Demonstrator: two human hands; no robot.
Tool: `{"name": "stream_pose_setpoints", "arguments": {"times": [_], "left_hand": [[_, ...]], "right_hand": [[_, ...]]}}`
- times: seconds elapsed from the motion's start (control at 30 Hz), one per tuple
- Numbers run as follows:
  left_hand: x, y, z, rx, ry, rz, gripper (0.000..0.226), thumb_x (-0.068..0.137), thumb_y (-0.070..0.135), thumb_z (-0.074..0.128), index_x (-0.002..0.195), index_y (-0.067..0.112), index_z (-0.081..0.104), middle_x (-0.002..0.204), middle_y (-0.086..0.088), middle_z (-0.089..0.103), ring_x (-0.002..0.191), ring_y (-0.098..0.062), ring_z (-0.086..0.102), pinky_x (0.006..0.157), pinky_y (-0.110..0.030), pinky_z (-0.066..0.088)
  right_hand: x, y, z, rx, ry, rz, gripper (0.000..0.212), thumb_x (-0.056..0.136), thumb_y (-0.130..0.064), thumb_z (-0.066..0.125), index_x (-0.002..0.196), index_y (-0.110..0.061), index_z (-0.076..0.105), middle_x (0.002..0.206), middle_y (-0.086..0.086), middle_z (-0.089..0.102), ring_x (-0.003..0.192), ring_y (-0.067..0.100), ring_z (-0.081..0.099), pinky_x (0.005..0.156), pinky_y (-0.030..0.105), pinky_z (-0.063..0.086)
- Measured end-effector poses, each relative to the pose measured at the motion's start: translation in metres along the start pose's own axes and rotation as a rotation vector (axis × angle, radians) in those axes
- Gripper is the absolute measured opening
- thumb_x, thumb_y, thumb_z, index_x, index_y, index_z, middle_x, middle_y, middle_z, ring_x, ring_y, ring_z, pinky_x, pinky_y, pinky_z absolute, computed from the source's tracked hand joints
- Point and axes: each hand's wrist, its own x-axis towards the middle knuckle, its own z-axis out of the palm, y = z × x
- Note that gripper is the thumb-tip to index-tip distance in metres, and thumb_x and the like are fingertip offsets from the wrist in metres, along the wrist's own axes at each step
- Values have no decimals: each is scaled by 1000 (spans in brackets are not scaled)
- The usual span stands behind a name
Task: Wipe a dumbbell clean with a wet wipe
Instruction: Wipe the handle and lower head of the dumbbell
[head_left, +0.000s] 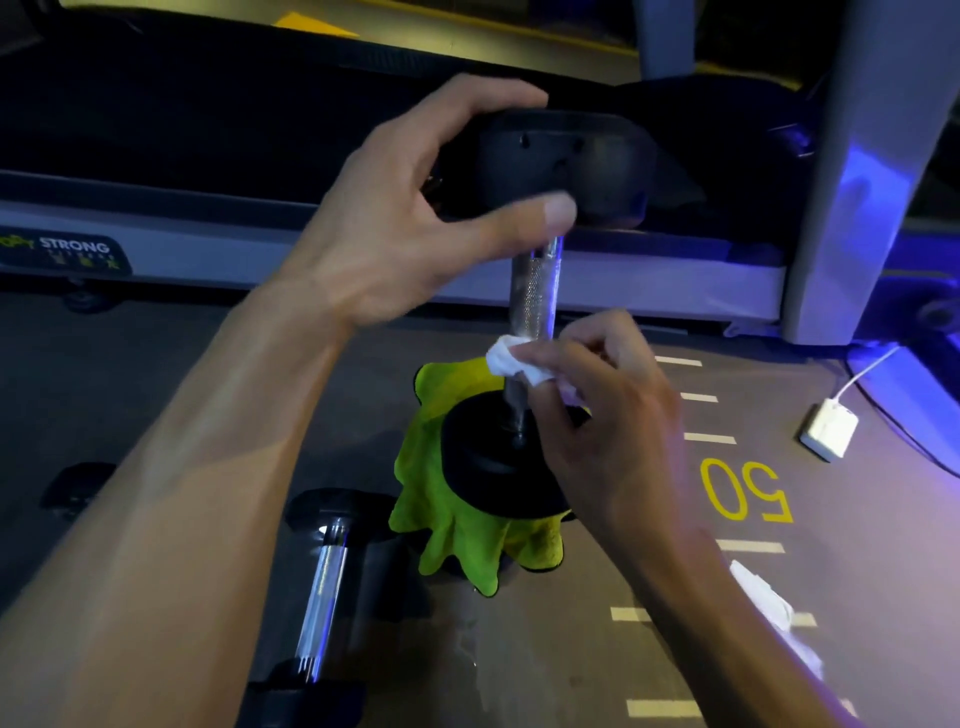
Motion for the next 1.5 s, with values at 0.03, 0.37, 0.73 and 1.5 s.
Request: {"name": "stream_pose_setpoints", "arguments": {"times": [0.03, 0.37, 0.73, 1.5], "left_hand": [[1, 0, 0, -16, 11, -11, 47, 94, 51, 68, 135, 31, 60, 113, 26, 65, 113, 4, 61, 102, -28, 50], [4, -1, 4, -54, 42, -63, 30, 108, 39, 51, 133, 25, 62, 86, 35, 60, 88, 12, 54, 83, -8, 38], [3, -3, 6, -70, 60, -7, 29, 107, 40, 53, 132, 26, 61, 110, 21, 65, 108, 3, 60, 94, -18, 46], [5, -7, 8, -45, 105, -4, 35, 106, 38, 57, 134, 16, 63, 105, 25, 65, 103, 6, 60, 92, -21, 47]], "right_hand": [[5, -3, 2, -7, 38, -12, 19, 90, -6, 74, 104, -18, 80, 96, -1, 59, 79, 13, 56, 67, 26, 47], [13, 1, 11, -90, 210, -124, 15, 85, 3, 75, 95, -8, 79, 98, 8, 70, 86, 22, 67, 78, 18, 45], [33, 5, 8, -76, 266, -150, 15, 92, -4, 72, 102, -10, 80, 92, 8, 69, 83, 22, 65, 76, 20, 43], [35, 10, 4, -85, 171, -249, 17, 98, -9, 64, 108, -10, 79, 95, 10, 70, 83, 24, 64, 73, 24, 49]]}}
